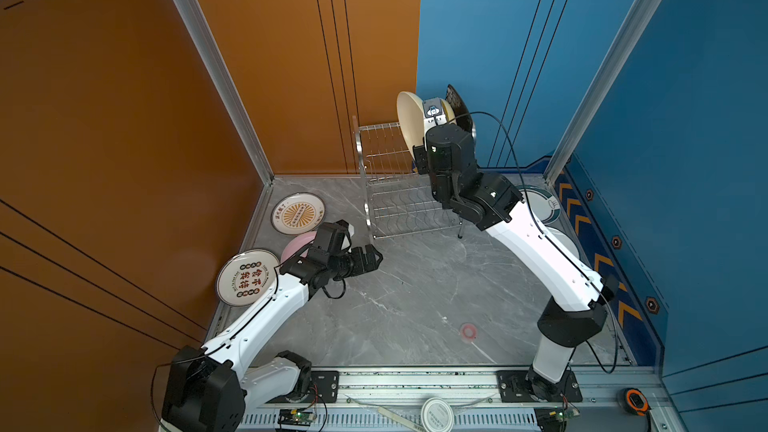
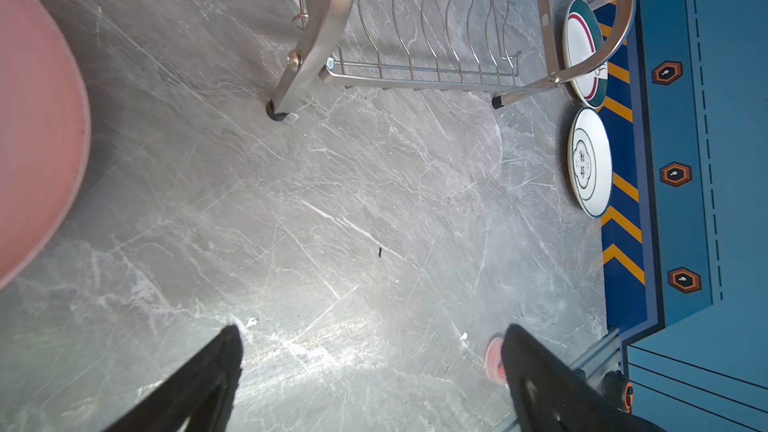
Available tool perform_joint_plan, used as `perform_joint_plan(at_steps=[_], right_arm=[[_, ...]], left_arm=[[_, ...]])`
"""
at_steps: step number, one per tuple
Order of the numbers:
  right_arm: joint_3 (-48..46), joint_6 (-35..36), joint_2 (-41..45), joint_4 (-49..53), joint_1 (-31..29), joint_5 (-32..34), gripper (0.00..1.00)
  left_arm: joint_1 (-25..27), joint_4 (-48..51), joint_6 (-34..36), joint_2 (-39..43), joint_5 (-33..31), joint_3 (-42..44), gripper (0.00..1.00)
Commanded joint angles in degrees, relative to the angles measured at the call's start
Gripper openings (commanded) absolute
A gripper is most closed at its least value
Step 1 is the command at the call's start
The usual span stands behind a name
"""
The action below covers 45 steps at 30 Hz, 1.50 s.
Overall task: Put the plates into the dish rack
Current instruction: 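Carry the cream plate to the rack with the right gripper while the left draws back, then lower the cream plate into the slot beside the yellow plate with the right gripper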
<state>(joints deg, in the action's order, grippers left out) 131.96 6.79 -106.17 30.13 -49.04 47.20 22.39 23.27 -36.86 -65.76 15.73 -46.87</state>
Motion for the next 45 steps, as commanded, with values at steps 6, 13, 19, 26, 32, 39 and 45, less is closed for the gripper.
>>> perform_joint_plan(at_steps=[6, 13, 19, 26, 32, 39, 45], right_arm=[[9.3, 8.7, -9.5, -9.7, 3.4, 4.8, 0.0], [11.0, 7.9, -12.3, -10.0, 6.2, 3.6, 0.0], [11.1, 7.2, -15.5, -9.8, 7.4, 3.4, 0.0], [10.9, 6.2, -16.6, -8.9, 8.4, 4.1, 0.0], [10.9, 5.9, -16.9, -8.9, 8.4, 4.4, 0.0], [10.6, 4.9, -17.5, -7.7, 10.7, 4.7, 0.0], [10.2, 4.1, -17.7, -7.1, 11.1, 4.5, 0.0]], left_arm=[[-0.8, -1.5, 0.7, -1.4, 2.2, 0.8, 0.98], [-1.3, -2.1, 0.4, -1.5, 2.3, 1.5, 0.98], [-1.9, -2.6, 0.1, -1.5, 2.5, 2.1, 0.98], [-2.4, -2.7, 0.1, -1.5, 2.6, 2.2, 0.98], [-2.6, -2.7, -0.2, -1.0, 2.6, 2.6, 0.98], [-2.8, -2.7, -0.2, -0.6, 2.6, 3.0, 0.98], [-3.1, -2.7, -0.4, 0.1, 2.6, 3.6, 0.98]])
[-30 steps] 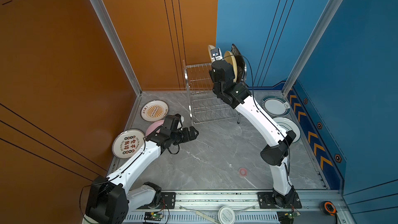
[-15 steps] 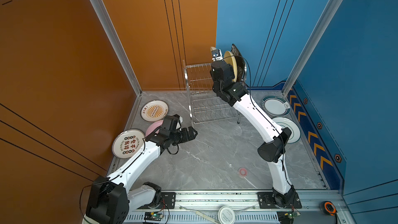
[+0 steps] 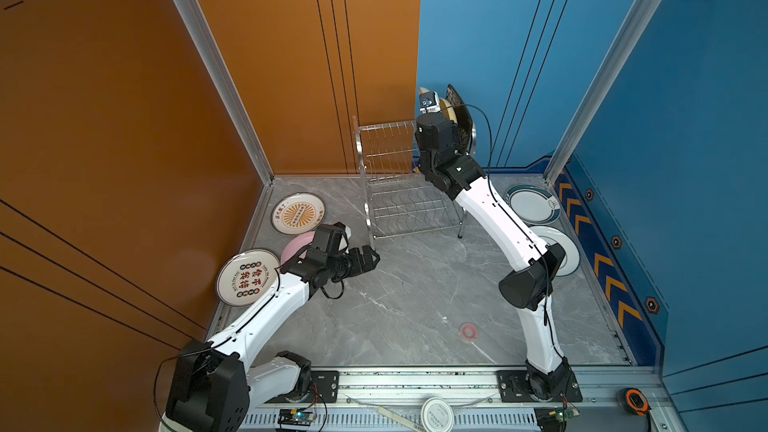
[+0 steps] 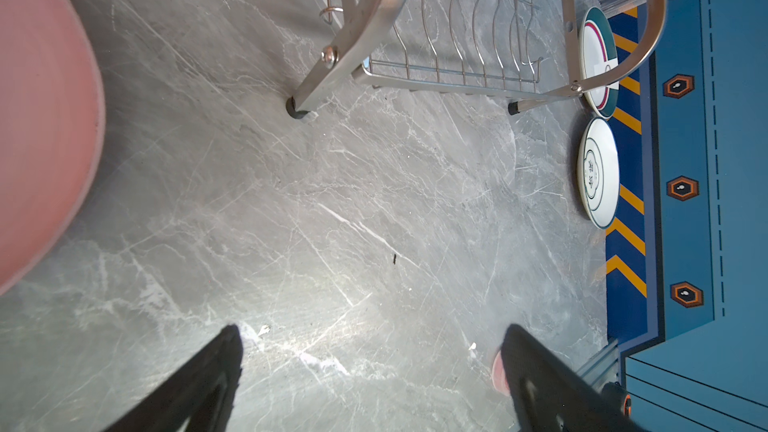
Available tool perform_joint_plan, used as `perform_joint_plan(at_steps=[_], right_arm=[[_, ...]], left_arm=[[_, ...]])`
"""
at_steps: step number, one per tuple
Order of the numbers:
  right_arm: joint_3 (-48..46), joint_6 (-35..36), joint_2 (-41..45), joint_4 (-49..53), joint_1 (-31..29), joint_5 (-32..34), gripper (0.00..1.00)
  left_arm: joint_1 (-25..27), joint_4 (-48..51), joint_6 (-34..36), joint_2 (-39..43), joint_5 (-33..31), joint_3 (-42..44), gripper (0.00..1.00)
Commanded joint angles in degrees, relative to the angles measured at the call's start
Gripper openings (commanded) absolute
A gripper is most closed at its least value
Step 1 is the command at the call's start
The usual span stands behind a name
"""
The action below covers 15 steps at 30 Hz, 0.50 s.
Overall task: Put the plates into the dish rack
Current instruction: 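Lower the cream plate into the slot beside the yellow plate with the right gripper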
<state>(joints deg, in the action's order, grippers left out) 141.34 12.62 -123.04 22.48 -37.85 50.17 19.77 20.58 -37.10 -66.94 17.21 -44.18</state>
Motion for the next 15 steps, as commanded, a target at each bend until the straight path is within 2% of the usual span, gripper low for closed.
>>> perform_joint_plan(at_steps=[1, 15], right_arm=[[0.8, -2.0, -0.9, 0.7, 0.0, 1.4, 0.0], [-1.1, -7.8, -1.3, 5.0, 0.8, -0.6, 0.0]], left_arm=[[-0.5, 0.0, -0.2, 1.4, 1.1, 1.0, 0.98], [-1.1, 0.0, -0.3, 2.3, 1.3, 2.1, 0.98]])
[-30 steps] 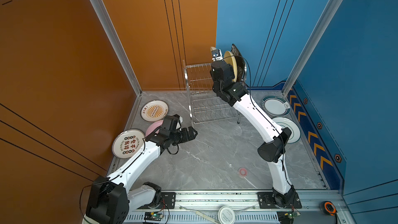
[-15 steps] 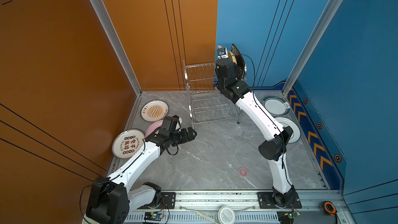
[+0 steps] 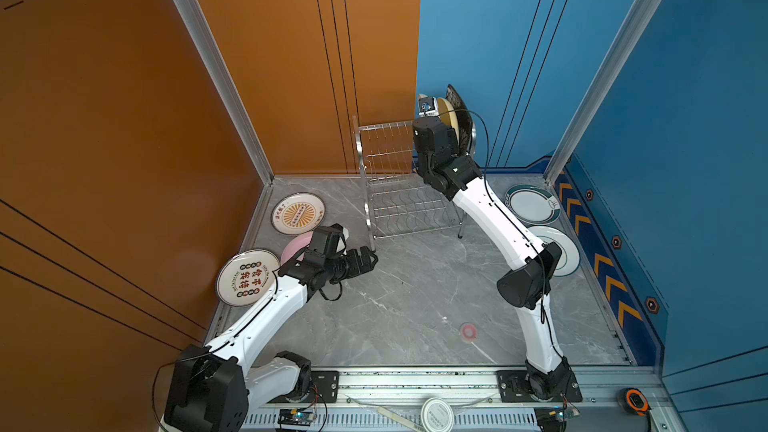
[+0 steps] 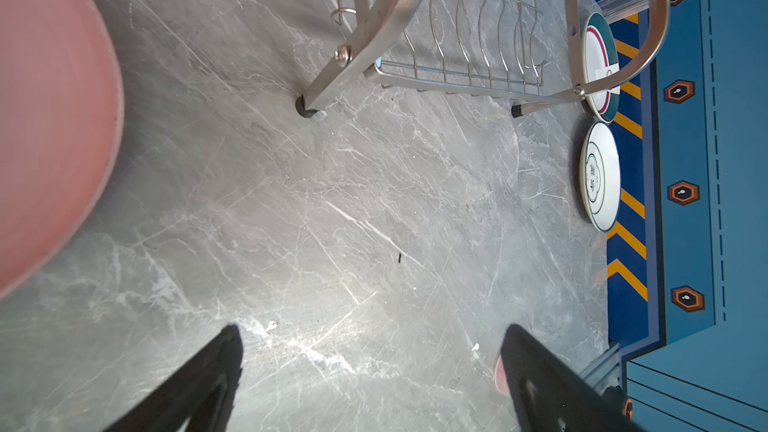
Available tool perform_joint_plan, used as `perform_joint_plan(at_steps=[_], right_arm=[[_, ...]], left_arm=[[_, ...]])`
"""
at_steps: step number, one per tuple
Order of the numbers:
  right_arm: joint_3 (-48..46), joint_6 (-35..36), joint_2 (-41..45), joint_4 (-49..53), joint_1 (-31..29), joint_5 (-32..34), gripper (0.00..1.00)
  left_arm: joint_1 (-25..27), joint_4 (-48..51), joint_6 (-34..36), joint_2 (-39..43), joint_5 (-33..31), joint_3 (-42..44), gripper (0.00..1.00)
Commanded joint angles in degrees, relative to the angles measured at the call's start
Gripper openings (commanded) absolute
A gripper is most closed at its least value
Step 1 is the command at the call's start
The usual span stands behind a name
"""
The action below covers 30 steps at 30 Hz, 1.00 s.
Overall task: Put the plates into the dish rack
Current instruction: 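Lower the cream plate into the slot beside the yellow plate with the right gripper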
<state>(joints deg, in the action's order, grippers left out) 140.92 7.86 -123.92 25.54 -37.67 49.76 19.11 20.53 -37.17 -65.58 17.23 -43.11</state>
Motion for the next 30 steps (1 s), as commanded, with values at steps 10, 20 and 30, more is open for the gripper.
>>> perform_joint_plan(at_steps=[10, 20, 30], right_arm=[[-0.7, -5.5, -0.3, 4.8, 1.2, -0.9, 0.07], [-0.7, -5.2, 0.9, 4.8, 1.2, -1.7, 0.26], [-0.7, -5.5, 2.6, 5.0, 0.7, -3.1, 0.34]], left_arm=[[-0.7, 0.0, -0.3, 0.8, 1.4, 0.8, 0.98], [-0.7, 0.0, -0.3, 0.6, 1.4, 0.6, 0.98], [-0.7, 0.0, -0.6, 0.7, 0.9, 0.5, 0.98]])
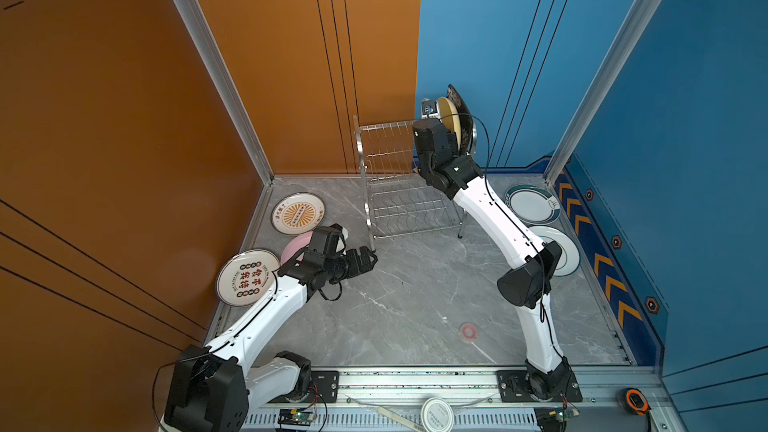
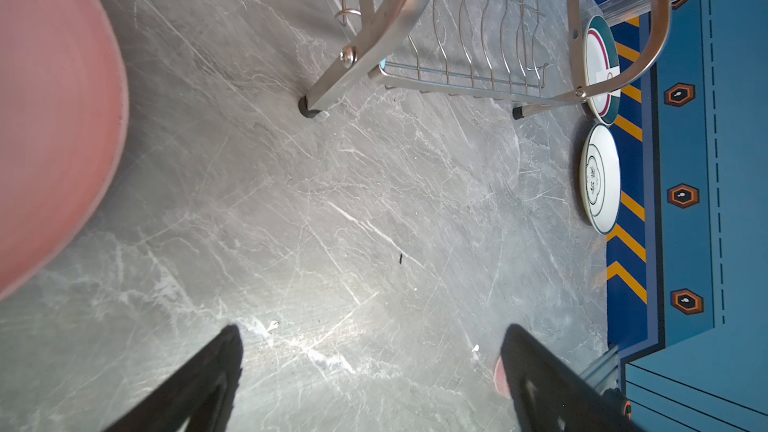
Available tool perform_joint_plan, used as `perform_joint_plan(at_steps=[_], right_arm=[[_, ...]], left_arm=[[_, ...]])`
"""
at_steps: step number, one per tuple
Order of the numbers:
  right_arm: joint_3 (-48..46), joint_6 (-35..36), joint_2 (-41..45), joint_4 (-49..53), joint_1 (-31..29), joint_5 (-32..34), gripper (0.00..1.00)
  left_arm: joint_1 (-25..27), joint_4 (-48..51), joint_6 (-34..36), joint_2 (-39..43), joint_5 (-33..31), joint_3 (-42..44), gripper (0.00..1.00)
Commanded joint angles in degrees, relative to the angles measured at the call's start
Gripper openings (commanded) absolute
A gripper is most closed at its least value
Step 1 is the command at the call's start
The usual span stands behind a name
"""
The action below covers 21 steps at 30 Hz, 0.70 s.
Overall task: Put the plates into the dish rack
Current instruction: 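Lower the cream plate into the slot beside the yellow plate with the right gripper, then open the right gripper and lift it away from the rack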
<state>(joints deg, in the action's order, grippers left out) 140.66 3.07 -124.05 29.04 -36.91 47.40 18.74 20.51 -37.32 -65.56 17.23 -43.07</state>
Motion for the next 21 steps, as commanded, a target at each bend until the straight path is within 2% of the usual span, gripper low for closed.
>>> perform_joint_plan(at_steps=[1, 7, 15, 21], right_arm=[[-0.4, -0.7, 2.9, 1.5, -0.1, -0.9, 0.34], [-0.6, -0.7, 4.2, 1.5, -0.7, -1.1, 0.36], [-0.7, -0.8, 4.8, 2.0, -1.3, -1.3, 0.45], [-0.7, -0.6, 7.7, 2.0, -2.2, -1.5, 0.48]], left_arm=[[-0.3, 0.1, -0.5, 0.7, 0.8, 0.4, 0.98], [-0.2, 0.1, -0.6, 0.7, 0.5, 0.2, 0.98], [0.0, 0.1, -0.8, 0.8, 0.3, 0.0, 0.98], [0.2, 0.1, -0.9, 1.0, -0.1, -0.3, 0.98]])
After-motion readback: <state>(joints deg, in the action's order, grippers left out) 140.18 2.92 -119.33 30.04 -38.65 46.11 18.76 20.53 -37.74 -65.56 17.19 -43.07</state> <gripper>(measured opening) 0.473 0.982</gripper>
